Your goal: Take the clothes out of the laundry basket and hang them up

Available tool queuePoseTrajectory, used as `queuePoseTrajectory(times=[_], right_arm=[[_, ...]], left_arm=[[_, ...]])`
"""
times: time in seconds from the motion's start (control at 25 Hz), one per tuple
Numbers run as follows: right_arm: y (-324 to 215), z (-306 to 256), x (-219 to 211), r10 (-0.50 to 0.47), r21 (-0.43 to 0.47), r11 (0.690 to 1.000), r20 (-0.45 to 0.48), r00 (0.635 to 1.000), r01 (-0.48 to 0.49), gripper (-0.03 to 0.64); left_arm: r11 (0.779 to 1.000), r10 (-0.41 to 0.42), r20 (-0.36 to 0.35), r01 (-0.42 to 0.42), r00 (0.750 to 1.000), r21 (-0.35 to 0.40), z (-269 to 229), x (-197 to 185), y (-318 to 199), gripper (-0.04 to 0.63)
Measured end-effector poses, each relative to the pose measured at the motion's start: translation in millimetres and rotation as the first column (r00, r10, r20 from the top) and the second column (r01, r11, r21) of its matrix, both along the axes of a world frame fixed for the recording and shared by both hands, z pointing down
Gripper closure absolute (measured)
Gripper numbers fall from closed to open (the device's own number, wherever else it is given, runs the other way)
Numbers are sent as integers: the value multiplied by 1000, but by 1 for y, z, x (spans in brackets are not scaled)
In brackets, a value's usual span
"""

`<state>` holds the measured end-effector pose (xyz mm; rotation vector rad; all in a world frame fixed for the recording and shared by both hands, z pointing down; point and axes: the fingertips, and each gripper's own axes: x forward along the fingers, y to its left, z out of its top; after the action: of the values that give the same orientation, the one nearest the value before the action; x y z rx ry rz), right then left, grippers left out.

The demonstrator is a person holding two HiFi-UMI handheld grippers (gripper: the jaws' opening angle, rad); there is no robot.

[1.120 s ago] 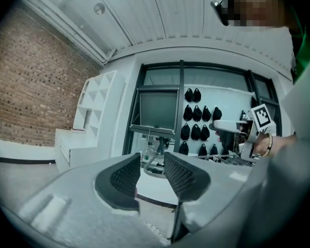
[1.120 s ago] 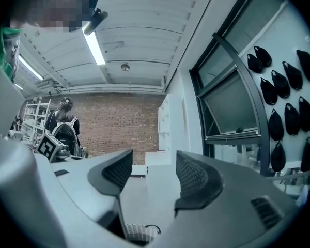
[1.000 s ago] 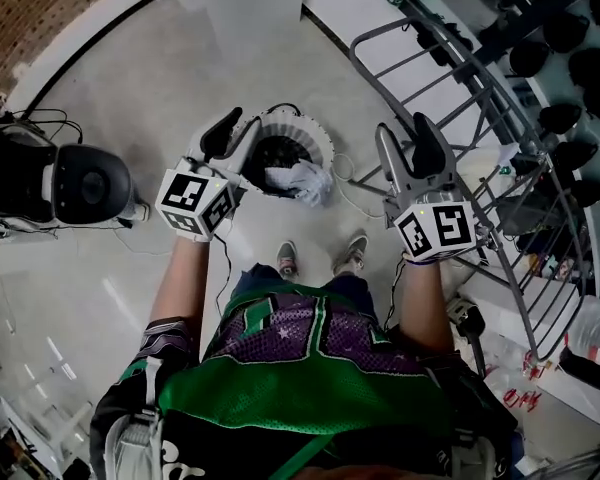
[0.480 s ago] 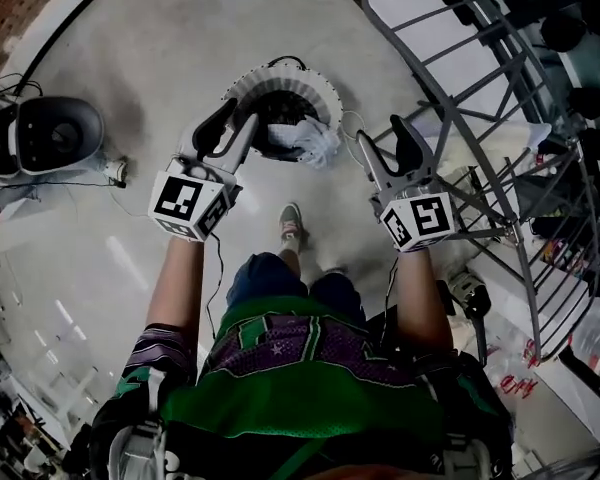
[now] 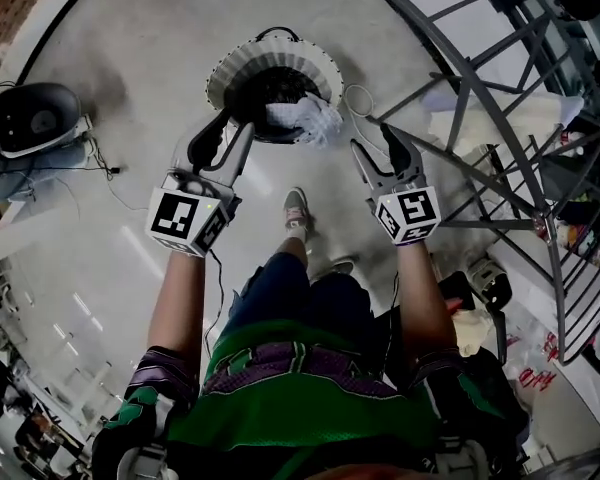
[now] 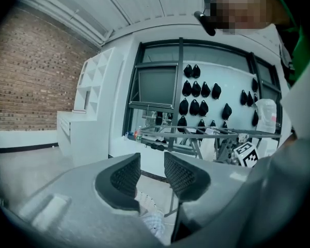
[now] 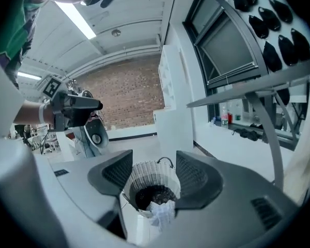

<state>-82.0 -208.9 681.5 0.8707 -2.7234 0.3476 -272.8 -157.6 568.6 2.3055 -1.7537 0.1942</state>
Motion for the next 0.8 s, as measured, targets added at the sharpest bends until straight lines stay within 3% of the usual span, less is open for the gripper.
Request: queuePoseTrajectory(times=[0.8], right_arm=[[-5, 278, -29, -83, -113, 991, -91, 992, 72, 371]], left_arm=[[1000, 17, 35, -16, 999, -21, 152, 24, -7, 443]])
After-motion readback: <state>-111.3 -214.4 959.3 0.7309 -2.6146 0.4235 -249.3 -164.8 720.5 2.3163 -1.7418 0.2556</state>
